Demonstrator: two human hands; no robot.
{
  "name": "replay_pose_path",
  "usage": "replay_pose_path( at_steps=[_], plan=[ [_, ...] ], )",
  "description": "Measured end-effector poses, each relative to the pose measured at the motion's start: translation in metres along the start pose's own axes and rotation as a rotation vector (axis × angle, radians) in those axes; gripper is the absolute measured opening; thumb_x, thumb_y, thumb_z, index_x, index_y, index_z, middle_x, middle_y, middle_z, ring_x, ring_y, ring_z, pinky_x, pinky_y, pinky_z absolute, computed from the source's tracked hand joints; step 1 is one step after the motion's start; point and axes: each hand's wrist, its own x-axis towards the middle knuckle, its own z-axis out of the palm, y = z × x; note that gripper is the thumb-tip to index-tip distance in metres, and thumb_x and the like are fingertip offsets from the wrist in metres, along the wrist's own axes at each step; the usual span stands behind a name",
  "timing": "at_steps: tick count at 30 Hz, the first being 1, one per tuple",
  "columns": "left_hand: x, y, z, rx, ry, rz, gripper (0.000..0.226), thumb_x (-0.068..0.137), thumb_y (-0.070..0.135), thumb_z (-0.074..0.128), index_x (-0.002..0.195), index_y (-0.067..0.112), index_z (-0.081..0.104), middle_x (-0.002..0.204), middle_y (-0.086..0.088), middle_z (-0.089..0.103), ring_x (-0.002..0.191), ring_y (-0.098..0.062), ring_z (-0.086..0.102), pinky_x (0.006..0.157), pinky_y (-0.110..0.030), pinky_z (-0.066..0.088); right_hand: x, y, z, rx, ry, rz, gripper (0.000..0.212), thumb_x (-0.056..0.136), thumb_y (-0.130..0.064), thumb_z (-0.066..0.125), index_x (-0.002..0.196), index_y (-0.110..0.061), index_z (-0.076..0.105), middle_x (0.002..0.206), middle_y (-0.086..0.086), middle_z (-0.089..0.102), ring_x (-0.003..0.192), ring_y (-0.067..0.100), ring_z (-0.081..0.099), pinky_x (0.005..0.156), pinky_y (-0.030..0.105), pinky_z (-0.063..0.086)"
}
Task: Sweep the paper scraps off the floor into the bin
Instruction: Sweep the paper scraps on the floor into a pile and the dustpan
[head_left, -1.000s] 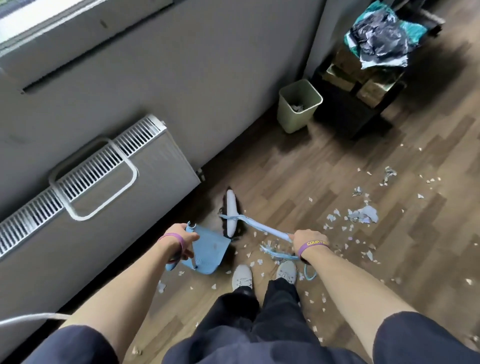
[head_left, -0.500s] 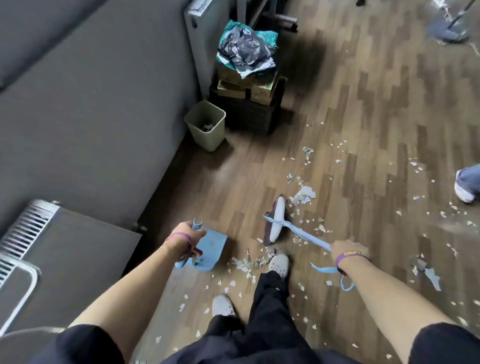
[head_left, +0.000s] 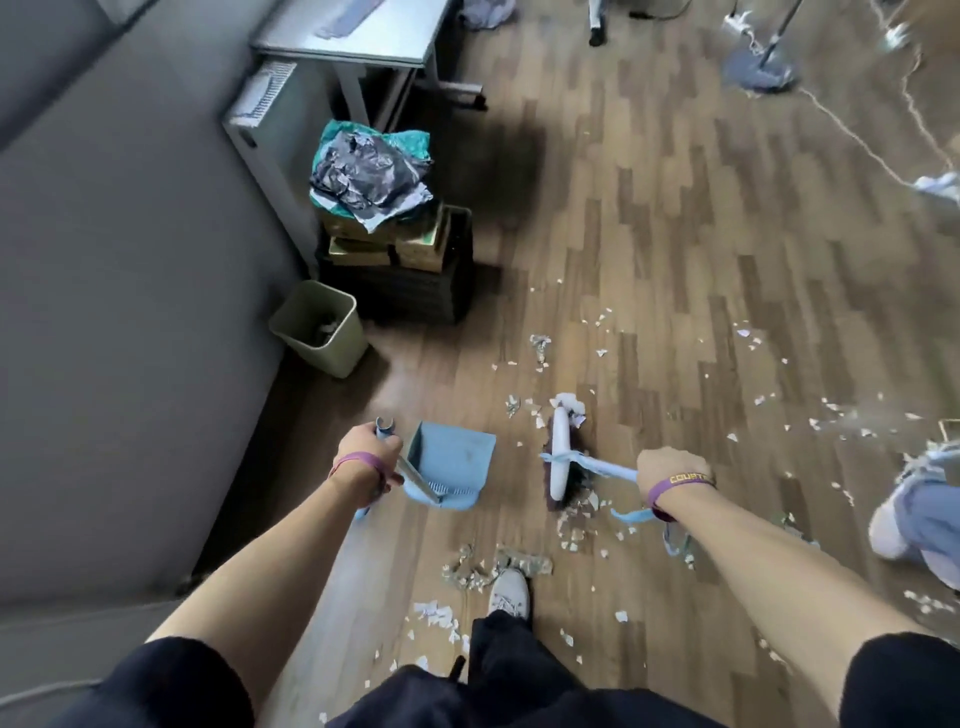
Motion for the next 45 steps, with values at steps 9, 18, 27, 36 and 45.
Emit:
replay_pose_path(
  at_steps=[9, 18, 27, 36, 45],
  plan=[
    [0.042, 0.073, -0.005, -0.153, 0.161, 0.031, 0.012, 0.078, 0.019, 0.049, 0.070, 0.014, 0.058, 0.071, -0.014, 0.069, 0.066, -0.036, 0.071, 0.064, -0.042, 0.058, 0.056, -0.029, -0.066, 0.096, 0.088, -0.160, 0.038, 0.089, -0.011, 0.045, 0.118, -0.026, 0.062, 0.104, 0.002, 0.065, 0.098, 0.024, 0.064, 0.073, 0.028, 0.046],
    [0.148, 0.117, -0.048, -0.217, -0.017, -0.069, 0.015, 0.085, 0.006, 0.059, 0.099, 0.001, 0.062, 0.075, -0.014, 0.061, 0.029, -0.016, 0.056, 0.037, -0.021, 0.049, 0.130, -0.112, -0.123, 0.111, 0.088, -0.187, 0.038, 0.089, -0.010, 0.047, 0.123, -0.023, 0.060, 0.118, 0.003, 0.063, 0.109, 0.022, 0.061, 0.084, 0.030, 0.047],
    [0.226, 0.160, -0.053, -0.067, -0.261, -0.080, 0.008, 0.092, 0.009, 0.056, 0.099, 0.005, 0.058, 0.068, -0.014, 0.057, 0.024, -0.017, 0.047, 0.031, -0.017, 0.040, 0.170, -0.126, -0.138, 0.188, -0.129, -0.005, 0.036, 0.091, -0.018, 0.047, 0.124, -0.025, 0.059, 0.119, 0.001, 0.063, 0.110, 0.023, 0.061, 0.085, 0.029, 0.048],
    [0.244, 0.209, -0.006, 0.084, -0.375, -0.009, 0.008, 0.090, 0.006, 0.052, 0.096, 0.004, 0.058, 0.076, -0.015, 0.055, 0.043, -0.024, 0.049, 0.032, -0.019, 0.041, 0.143, -0.040, -0.103, 0.186, -0.254, 0.315, 0.038, 0.090, -0.016, 0.043, 0.123, -0.023, 0.060, 0.120, 0.002, 0.064, 0.110, 0.026, 0.062, 0.092, 0.039, 0.051],
    [0.244, 0.233, 0.014, 0.073, -0.384, 0.025, 0.005, 0.092, 0.005, 0.050, 0.093, 0.005, 0.055, 0.065, -0.009, 0.052, 0.026, -0.017, 0.048, 0.027, -0.014, 0.034, 0.123, 0.005, -0.090, 0.119, -0.243, 0.445, 0.041, 0.092, -0.007, 0.037, 0.122, -0.021, 0.061, 0.121, -0.001, 0.064, 0.111, 0.018, 0.062, 0.087, 0.028, 0.051]
  ],
)
